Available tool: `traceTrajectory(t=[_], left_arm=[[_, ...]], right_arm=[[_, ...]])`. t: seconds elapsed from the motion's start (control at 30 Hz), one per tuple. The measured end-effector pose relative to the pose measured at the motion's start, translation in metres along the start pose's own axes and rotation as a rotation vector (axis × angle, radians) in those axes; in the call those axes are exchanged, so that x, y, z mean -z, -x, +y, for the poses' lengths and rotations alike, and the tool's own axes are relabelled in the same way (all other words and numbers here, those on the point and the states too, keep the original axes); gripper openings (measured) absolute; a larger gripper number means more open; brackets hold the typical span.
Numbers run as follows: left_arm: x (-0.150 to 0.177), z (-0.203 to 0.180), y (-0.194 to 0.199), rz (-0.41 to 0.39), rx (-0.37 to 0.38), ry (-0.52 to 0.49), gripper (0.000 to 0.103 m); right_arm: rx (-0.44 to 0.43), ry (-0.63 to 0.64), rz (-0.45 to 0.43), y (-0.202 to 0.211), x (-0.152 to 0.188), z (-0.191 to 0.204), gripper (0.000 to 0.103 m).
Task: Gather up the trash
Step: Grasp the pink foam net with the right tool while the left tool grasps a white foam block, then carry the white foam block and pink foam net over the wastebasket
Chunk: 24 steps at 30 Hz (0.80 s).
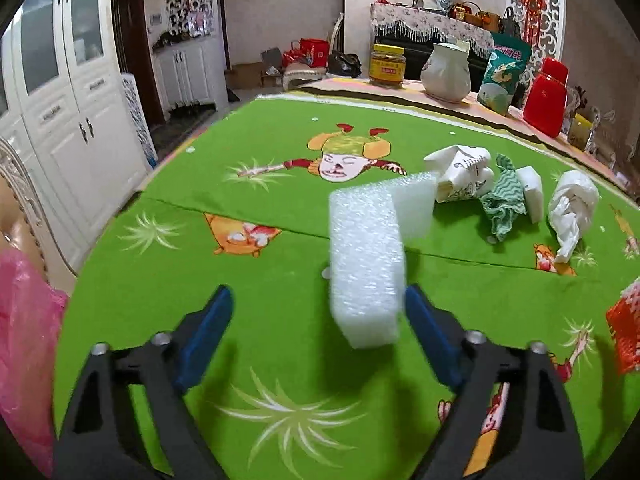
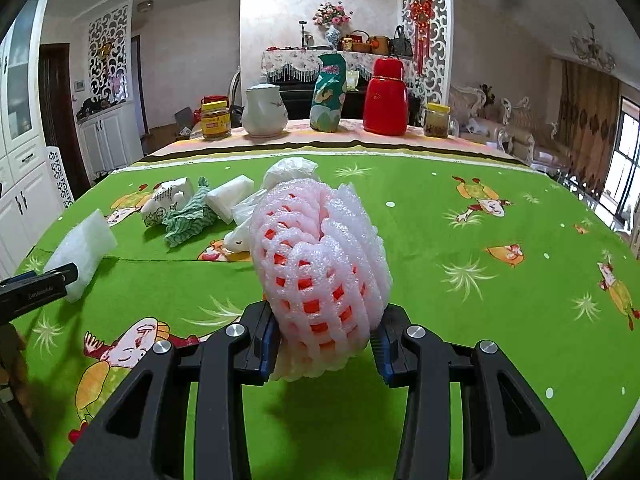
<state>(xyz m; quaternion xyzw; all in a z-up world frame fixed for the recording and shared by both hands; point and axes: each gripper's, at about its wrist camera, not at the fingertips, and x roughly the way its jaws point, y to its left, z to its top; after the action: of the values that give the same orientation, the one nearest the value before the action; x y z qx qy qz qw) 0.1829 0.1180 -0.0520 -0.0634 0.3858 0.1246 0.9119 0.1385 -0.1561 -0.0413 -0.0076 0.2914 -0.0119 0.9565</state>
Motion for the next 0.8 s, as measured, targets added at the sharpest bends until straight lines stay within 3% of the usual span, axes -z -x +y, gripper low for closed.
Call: traceTrajectory(t=[0.07,0.23,0.3,0.33,0.6,0.8], left_arm=[[-0.002,0.0,-0.004,0.01,0.05,0.01,0.076],[-0.009,-0.01,-0.008,-0.018,0.076,-0.012,0.075],[-0.009,-0.015,-0.011,-0.006,0.119,-0.024,0.059],[-0.009,-0.017,-0.011,-0.002,0.127,-0.03,0.034],[-0.002,-0.031,0.017,-0.129,0.159,-0.101,0.032],[0.003,-0.035,0.032,-0.149,0.198,-0.111,0.032]], right_arm=[[0.0,0.003,0.001,0.0,0.0,0.001,0.039],[-0.002,0.005,0.008,-0.002,0.0,0.001,0.039],[-0.002,0.007,0.01,-0.002,0.0,0.002,0.039],[-0.002,0.007,0.01,-0.002,0.0,0.002,0.039],[-0.005,0.03,0.007,-0.002,0.0,0.006,0.039],[-0.008,0.048,0.015,-0.004,0.0,0.01,0.039]])
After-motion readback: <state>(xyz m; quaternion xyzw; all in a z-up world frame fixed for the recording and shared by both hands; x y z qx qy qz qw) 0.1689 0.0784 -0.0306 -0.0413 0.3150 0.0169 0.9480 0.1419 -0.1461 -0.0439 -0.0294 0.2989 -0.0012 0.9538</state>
